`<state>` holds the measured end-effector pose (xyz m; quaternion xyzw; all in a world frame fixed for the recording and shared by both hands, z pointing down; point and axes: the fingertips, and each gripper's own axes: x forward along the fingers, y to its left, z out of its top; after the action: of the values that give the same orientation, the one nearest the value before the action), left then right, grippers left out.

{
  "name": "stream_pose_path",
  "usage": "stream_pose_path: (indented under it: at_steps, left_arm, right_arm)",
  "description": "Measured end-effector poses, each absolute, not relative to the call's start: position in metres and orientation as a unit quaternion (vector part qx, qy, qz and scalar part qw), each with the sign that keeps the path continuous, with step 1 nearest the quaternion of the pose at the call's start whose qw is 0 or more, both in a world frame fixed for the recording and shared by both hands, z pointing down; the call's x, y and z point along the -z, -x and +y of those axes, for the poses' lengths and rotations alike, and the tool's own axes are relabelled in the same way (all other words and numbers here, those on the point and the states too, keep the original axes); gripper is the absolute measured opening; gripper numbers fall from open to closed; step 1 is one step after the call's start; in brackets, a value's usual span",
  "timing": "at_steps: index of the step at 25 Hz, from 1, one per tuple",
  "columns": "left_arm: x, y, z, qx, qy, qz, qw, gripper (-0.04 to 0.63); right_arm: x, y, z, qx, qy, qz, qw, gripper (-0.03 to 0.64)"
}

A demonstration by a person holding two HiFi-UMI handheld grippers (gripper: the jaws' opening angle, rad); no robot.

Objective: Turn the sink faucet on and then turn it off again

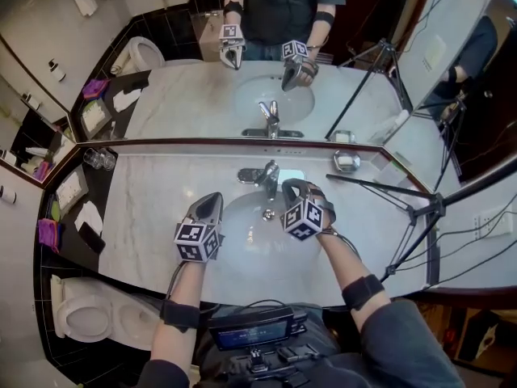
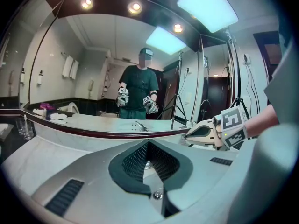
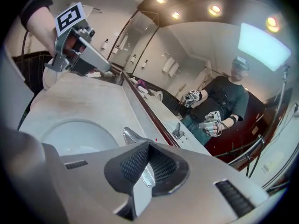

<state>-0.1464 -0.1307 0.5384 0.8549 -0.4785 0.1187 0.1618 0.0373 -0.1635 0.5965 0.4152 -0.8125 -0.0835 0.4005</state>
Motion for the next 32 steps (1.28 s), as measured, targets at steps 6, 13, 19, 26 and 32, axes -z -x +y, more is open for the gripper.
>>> stream_pose_path:
  at_steps: [6, 13, 19, 26, 32]
  left_arm:
    - [-0.535, 0.140, -0.130, -0.116, -0.859, -0.473, 0.157, -0.006]
    - [-0.530, 0.129, -0.126, -0.115, -0.865, -0.464, 0.152, -0.006]
    - [-0.524, 0.125, -0.118, -0.117, -0.869, -0.457, 0.148, -0.006]
    - [-0.518, 0.119, -0.112, -0.117, -0.876, -0.449, 0.137, -0.006]
    - [-0.516, 0.122, -0.110, -0.112, -0.874, -0.451, 0.140, -0.006]
  right_arm:
    - [-0.576, -0.063, -0.154, -0.005, -0.468, -0.824, 0.319, 0.018]
    - [-0.563, -0.101, -0.137, -0.104, -0.515, -0.819, 0.233, 0.018]
    - [-0.565, -0.128, -0.117, -0.169, -0.538, -0.808, 0.170, 0.018]
    - [-0.562, -0.149, -0.101, -0.191, -0.556, -0.797, 0.140, 0.018]
    - [-0.567, -0.158, -0.093, -0.200, -0.566, -0.789, 0.133, 0.018]
